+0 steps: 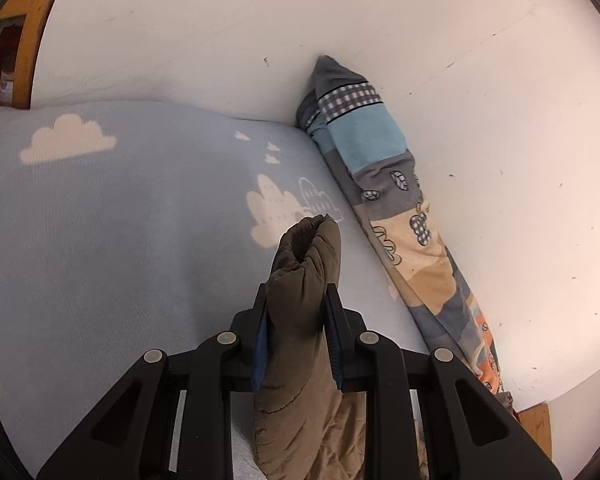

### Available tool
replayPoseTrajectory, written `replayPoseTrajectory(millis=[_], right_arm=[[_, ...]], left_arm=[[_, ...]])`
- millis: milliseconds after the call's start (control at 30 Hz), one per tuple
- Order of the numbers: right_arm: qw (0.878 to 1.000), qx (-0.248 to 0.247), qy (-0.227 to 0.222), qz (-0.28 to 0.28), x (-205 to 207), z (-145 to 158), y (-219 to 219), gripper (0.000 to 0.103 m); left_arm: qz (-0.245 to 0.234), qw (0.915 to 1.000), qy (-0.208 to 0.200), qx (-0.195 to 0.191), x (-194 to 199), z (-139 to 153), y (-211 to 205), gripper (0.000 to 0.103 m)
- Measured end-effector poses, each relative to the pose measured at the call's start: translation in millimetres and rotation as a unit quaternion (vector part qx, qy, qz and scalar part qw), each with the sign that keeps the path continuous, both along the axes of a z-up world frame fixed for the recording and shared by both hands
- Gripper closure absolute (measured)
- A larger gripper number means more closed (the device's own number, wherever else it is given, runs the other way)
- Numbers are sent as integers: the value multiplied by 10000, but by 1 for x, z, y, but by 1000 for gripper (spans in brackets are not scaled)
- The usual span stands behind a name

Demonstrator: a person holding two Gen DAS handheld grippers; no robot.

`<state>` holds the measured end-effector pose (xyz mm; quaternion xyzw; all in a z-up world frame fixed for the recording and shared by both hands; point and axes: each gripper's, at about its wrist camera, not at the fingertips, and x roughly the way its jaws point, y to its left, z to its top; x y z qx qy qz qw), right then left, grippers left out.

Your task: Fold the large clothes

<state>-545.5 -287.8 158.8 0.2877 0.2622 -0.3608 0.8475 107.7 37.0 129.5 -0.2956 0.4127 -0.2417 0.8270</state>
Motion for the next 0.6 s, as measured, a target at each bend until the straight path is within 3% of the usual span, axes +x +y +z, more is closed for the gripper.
replayPoseTrajectory(millis=[333, 600], right_arm=[[9987, 70, -425, -289, -23, 13, -6, 35], [9966, -40, -665, -481, -40, 25, -6, 35]], left_arm=[[-549, 9965, -618, -152, -63, 103, -25, 80], [-1147, 9865, -1150, -204, -135, 187, -61, 80]])
